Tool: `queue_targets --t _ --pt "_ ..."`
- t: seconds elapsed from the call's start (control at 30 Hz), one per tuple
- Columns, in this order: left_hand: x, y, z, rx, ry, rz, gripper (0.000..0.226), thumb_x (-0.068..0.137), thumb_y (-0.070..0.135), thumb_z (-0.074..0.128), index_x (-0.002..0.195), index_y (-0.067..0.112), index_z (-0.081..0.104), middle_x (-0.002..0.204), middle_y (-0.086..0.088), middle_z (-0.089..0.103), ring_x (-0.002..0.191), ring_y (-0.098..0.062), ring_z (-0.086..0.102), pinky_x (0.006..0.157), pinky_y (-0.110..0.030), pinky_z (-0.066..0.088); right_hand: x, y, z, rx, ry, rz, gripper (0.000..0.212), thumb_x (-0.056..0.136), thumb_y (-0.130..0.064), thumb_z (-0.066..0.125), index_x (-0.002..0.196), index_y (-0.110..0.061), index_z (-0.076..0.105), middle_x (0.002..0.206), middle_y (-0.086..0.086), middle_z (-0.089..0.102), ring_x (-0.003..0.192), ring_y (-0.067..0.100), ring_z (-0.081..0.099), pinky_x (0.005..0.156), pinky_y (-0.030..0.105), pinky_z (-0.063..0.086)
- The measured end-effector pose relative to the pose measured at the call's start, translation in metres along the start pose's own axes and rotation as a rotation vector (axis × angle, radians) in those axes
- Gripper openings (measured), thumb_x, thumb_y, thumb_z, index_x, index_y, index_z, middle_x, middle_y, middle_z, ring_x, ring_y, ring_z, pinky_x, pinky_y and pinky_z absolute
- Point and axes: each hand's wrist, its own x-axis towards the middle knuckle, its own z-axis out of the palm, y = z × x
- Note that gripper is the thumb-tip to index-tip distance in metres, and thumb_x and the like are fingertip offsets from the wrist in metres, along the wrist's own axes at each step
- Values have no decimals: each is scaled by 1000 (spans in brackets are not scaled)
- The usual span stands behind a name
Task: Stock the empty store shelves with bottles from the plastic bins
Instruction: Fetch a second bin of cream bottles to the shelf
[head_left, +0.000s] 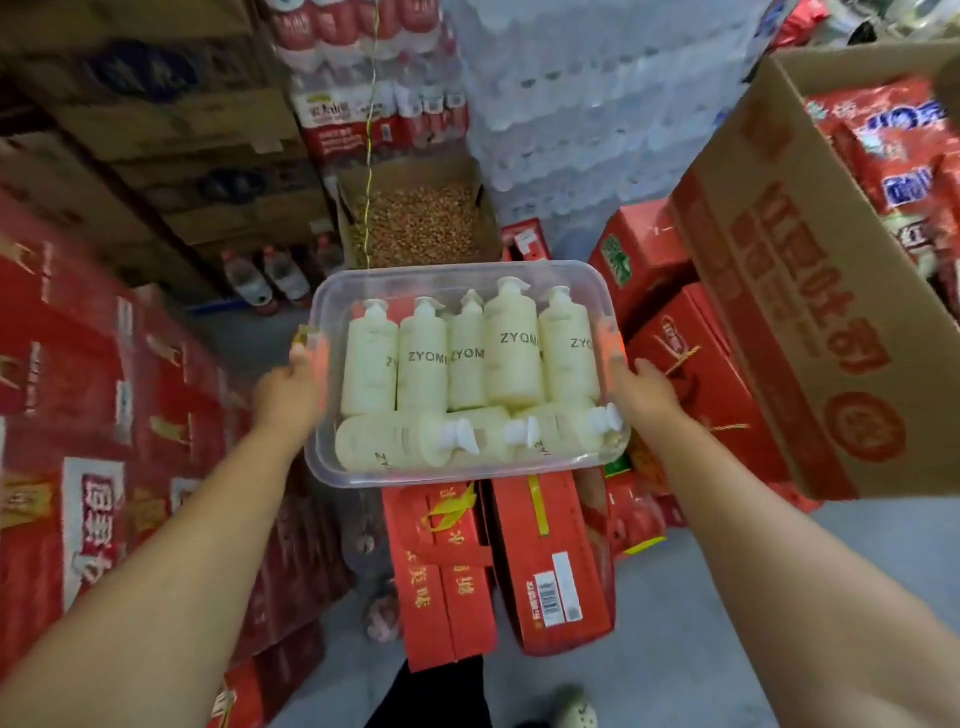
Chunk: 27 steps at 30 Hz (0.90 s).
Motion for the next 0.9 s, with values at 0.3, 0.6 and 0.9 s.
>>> queue_targets --t 0.3,0.6,0.9 --pt "15 6 -7 -111 -66 25 57 101 54 37 99 8 70 92 -14 66 88 -31 62 77 -36 50 9 0 12 149 279 -99 50 97 -46 51 58 -15 53 57 -1 52 66 23 50 67 34 39" --pt "1 21 -12 -246 -114 -236 82 76 85 45 109 10 58 99 -5 66 88 -26 62 81 -39 52 14 -15 6 144 79 63 68 88 -73 49 78 -8 64 69 2 58 62 20 52 58 31 41" --pt "-73 -11 -22 -290 4 -199 73 66 89 57 70 16 52 79 -2 63 85 -28 66 88 -46 57 -59 53 -3 398 192 127 63 74 -73 68 75 -10 66 72 5 55 68 20 50 59 28 41"
